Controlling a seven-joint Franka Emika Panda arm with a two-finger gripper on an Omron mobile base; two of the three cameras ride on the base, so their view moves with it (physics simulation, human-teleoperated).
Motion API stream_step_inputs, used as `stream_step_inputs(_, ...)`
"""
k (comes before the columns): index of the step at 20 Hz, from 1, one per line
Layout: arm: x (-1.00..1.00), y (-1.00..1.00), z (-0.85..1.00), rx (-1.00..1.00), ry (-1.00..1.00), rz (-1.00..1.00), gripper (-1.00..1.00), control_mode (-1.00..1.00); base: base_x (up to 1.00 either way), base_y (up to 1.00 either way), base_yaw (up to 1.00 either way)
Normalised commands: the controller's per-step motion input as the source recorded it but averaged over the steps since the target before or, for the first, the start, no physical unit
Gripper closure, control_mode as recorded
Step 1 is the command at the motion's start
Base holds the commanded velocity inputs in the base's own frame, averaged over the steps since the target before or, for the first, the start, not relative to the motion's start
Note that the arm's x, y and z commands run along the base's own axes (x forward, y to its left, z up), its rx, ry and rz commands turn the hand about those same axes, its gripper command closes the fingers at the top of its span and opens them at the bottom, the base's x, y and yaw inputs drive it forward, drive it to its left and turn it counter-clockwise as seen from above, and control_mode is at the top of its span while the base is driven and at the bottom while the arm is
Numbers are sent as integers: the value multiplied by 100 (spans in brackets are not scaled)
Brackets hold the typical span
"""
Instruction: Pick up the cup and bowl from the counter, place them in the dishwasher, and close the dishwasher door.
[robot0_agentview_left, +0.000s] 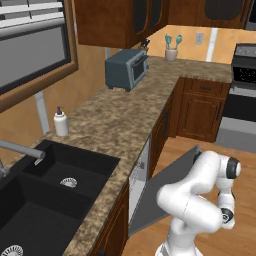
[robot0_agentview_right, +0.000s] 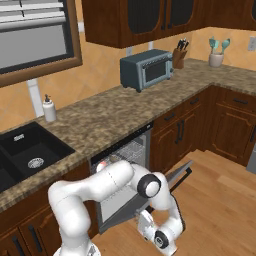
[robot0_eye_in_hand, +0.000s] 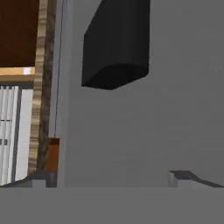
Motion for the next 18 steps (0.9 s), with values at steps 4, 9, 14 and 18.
stream_step_inputs(4,-17,-46,-11,56,0,0,-100,-100,0,0,0)
stream_step_inputs(9,12,7,-79,39,1,0,-100,-100,0,0,0)
stream_step_inputs(14,67,92,0,1,-3,-9,-100,-100,0,0,0)
stream_step_inputs(18,97,100,59,-23,-4,-14,-100,-100,0,0,0)
